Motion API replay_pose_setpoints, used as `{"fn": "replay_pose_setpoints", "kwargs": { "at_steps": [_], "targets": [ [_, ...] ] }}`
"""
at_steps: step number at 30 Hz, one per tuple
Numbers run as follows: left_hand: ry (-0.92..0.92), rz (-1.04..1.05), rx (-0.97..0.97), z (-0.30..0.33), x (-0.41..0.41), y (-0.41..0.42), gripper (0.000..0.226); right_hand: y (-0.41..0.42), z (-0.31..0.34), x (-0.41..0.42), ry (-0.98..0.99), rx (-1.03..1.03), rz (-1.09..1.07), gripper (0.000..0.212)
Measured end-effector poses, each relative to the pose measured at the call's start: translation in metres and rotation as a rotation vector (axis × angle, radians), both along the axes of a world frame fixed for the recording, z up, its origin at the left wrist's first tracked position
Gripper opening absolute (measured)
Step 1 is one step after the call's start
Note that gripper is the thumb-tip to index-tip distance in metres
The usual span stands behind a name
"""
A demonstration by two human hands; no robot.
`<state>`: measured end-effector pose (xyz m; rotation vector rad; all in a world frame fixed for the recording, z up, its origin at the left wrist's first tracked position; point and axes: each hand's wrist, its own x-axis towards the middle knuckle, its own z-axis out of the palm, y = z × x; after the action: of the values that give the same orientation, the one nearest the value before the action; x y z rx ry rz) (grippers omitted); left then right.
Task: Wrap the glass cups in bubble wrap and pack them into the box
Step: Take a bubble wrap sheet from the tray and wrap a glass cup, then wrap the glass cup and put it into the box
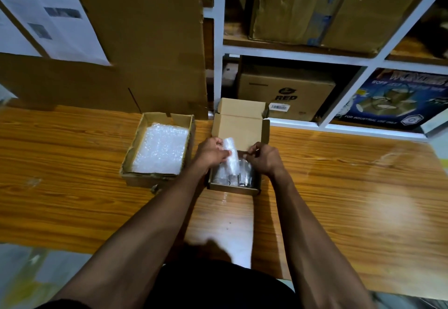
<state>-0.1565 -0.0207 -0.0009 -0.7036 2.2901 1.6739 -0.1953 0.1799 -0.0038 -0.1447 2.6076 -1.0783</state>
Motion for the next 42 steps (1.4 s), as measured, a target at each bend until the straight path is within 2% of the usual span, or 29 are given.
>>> {"fn": "replay_pose_setpoints", "kwargs": {
  "at_steps": [3, 7, 17, 22, 26, 30, 34, 39, 42],
  "targets": [
    [-0.038, -0.120, -0.265, 0.002, -0.001, 0.005, 0.041, 0.004, -0.010, 0.003, 0.015, 0.191, 0.085, 0.027],
    [-0.055, -0.181, -0.485, 0.002, 0.001, 0.015, 0.025, 0.007, -0.017, 0.004, 0.006, 0.223, 0.091, 0.029],
    [0.119, -0.292, -0.795, -0.012, 0.012, 0.047, 0.034, 0.012, -0.012, -0.002, 0.004, 0.250, 0.108, 0.028],
    [0.205, -0.431, -0.810, -0.017, 0.019, 0.049, 0.025, 0.011, -0.009, -0.001, 0.027, 0.270, 0.109, 0.032],
    [0.269, -0.456, -0.891, -0.014, 0.028, 0.040, 0.038, 0.011, -0.009, 0.000, 0.029, 0.290, 0.116, 0.034],
    [0.225, -0.583, -0.941, -0.010, 0.038, 0.034, 0.045, 0.006, -0.008, 0.004, 0.035, 0.287, 0.101, 0.037],
    [0.207, -0.598, -0.966, -0.012, 0.041, 0.039, 0.045, 0.004, -0.006, 0.009, 0.055, 0.298, 0.094, 0.039],
    [0.255, -0.607, -0.889, -0.013, 0.047, 0.032, 0.045, 0.005, -0.004, 0.016, 0.089, 0.289, 0.092, 0.038],
    [0.345, -0.462, -0.762, -0.014, 0.051, 0.011, 0.042, -0.001, -0.002, 0.024, 0.190, 0.242, 0.081, 0.030]
  ]
}}
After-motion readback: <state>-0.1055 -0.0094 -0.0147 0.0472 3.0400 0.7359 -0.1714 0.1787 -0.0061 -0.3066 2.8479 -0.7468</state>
